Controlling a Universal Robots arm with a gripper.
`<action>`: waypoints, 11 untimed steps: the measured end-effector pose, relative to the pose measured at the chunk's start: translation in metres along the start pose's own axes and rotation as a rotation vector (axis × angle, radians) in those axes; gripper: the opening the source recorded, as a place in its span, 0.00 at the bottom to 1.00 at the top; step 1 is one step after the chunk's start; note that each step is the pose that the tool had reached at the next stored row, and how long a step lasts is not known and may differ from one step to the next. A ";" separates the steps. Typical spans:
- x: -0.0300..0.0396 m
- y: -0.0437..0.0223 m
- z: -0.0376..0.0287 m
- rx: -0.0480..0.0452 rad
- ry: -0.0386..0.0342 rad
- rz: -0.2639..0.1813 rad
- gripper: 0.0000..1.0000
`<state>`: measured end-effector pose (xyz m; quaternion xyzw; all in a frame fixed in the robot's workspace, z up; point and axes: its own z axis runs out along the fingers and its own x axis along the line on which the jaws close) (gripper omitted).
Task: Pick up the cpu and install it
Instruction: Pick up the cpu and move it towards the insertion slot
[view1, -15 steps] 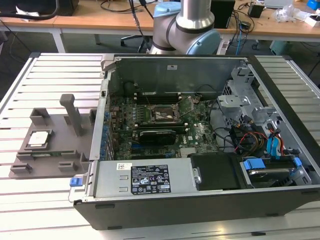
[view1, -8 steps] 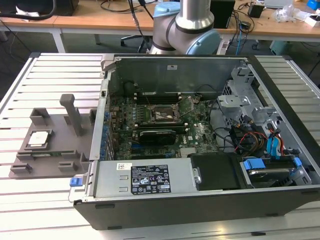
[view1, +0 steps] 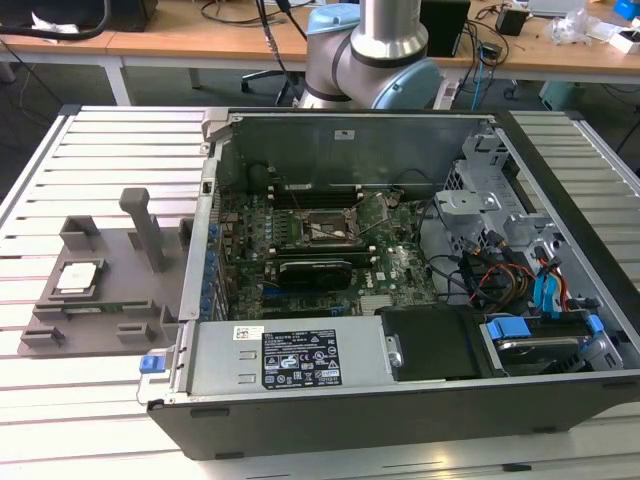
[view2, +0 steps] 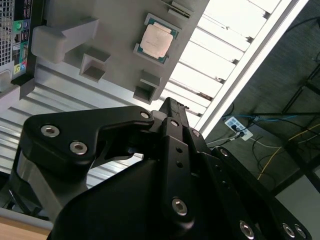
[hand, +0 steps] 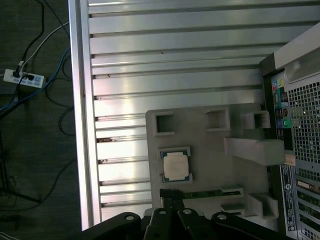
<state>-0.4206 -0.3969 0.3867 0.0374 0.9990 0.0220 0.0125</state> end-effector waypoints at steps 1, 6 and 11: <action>0.0000 0.0000 0.0000 0.0000 0.0000 0.000 0.11; 0.0002 0.0000 0.0000 0.0000 0.0000 0.000 0.11; 0.0004 0.0000 0.0000 0.0000 0.0000 0.000 0.36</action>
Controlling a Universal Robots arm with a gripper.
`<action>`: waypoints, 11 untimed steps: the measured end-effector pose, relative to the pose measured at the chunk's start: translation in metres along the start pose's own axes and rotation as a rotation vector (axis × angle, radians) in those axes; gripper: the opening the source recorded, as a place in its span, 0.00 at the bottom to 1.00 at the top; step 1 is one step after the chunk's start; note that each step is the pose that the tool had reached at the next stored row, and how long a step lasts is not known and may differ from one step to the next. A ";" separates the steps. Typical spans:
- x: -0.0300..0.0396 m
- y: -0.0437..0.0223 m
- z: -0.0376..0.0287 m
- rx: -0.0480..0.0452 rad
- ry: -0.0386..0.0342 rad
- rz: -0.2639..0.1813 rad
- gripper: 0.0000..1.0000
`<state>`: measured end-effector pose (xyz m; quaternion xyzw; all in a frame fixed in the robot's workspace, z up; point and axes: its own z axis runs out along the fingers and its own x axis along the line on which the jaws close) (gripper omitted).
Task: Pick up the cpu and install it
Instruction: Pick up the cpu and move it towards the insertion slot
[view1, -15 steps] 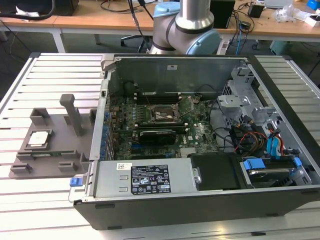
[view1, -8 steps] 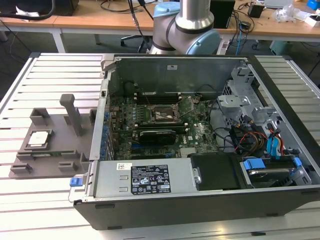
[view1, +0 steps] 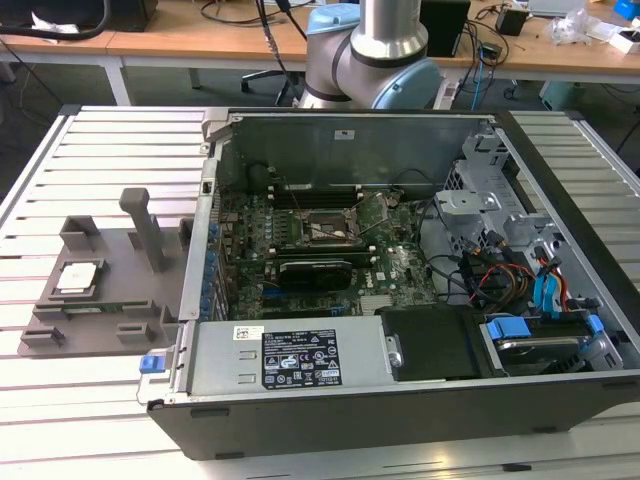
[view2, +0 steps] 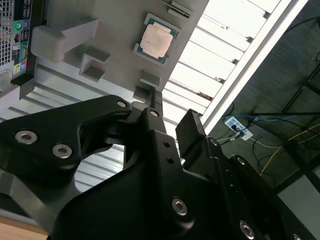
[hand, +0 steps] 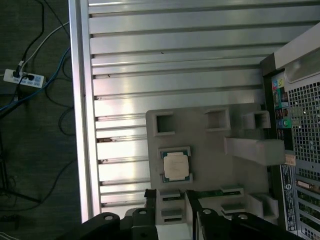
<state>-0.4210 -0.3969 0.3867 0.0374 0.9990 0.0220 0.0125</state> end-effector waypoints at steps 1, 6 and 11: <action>0.0000 0.0000 0.0000 0.0000 0.0000 0.000 0.42; 0.0001 0.0000 0.0000 0.0000 0.0000 0.000 0.66; 0.0004 0.0001 0.0001 0.0168 -0.0013 0.000 0.66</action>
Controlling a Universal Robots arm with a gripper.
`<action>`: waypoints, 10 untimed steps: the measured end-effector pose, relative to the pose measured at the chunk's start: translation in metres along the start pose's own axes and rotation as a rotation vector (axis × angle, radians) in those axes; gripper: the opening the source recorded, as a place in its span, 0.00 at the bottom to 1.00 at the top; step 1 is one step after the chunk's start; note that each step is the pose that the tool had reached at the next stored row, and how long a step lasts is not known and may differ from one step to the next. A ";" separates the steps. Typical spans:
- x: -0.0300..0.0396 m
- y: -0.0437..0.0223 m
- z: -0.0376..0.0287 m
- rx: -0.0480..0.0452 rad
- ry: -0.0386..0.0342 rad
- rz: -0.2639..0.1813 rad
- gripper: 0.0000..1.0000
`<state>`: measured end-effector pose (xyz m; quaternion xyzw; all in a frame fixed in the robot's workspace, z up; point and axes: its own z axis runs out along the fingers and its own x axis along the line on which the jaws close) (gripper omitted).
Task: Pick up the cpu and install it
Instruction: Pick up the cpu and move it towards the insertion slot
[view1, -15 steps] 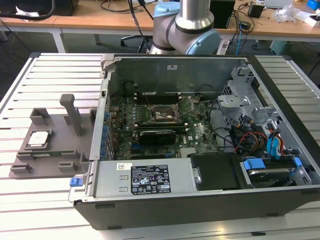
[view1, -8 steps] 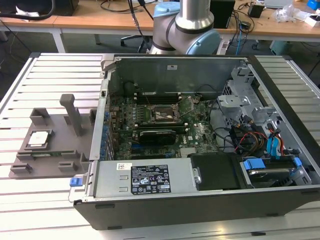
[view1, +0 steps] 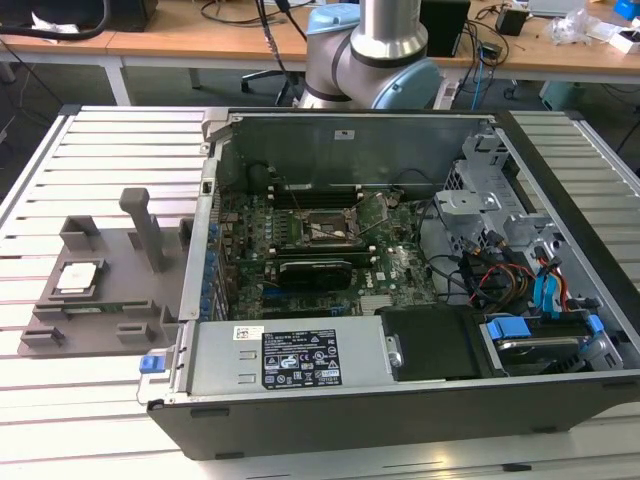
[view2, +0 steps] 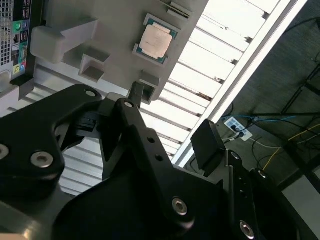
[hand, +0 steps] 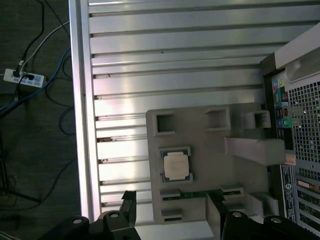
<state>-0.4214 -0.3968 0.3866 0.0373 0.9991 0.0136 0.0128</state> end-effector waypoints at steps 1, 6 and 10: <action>-0.0002 -0.0001 0.0000 0.0206 -0.0013 -0.004 0.66; -0.0007 0.0000 0.0008 0.0223 -0.0006 -0.061 0.66; -0.0008 0.0000 0.0011 0.0222 -0.0006 -0.063 0.66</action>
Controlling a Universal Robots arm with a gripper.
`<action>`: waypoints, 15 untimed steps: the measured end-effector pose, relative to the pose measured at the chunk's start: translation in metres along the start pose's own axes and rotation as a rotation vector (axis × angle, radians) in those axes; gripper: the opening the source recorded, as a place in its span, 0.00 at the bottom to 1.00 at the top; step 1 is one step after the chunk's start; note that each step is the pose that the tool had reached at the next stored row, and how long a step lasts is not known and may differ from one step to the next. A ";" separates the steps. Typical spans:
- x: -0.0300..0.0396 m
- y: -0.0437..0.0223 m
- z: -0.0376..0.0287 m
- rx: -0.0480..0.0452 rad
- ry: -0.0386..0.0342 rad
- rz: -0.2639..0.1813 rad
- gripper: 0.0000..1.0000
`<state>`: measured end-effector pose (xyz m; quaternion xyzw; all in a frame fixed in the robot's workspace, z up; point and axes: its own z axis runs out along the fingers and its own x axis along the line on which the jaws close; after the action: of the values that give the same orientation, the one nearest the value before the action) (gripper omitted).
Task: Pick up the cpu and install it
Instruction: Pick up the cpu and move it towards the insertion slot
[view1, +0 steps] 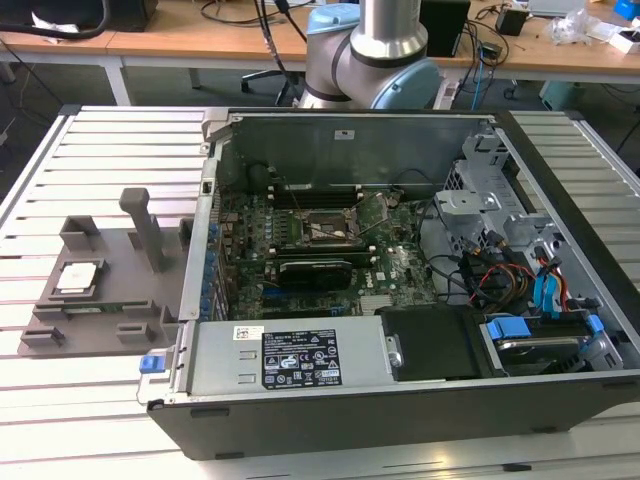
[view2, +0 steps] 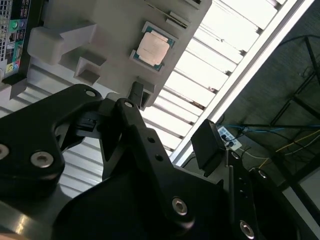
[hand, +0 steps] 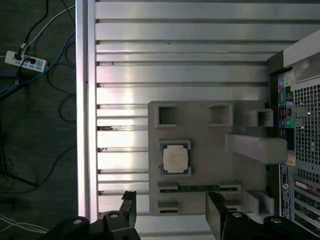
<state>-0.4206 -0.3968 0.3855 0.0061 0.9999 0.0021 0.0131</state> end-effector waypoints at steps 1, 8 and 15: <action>0.0000 0.0000 0.0006 0.0000 0.0001 0.000 0.66; 0.0003 0.0000 0.0090 0.0000 0.0000 0.000 0.66; 0.0004 -0.0001 0.0138 0.0000 0.0000 0.000 0.66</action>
<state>-0.4206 -0.3969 0.3717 0.0061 0.9999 0.0021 0.0131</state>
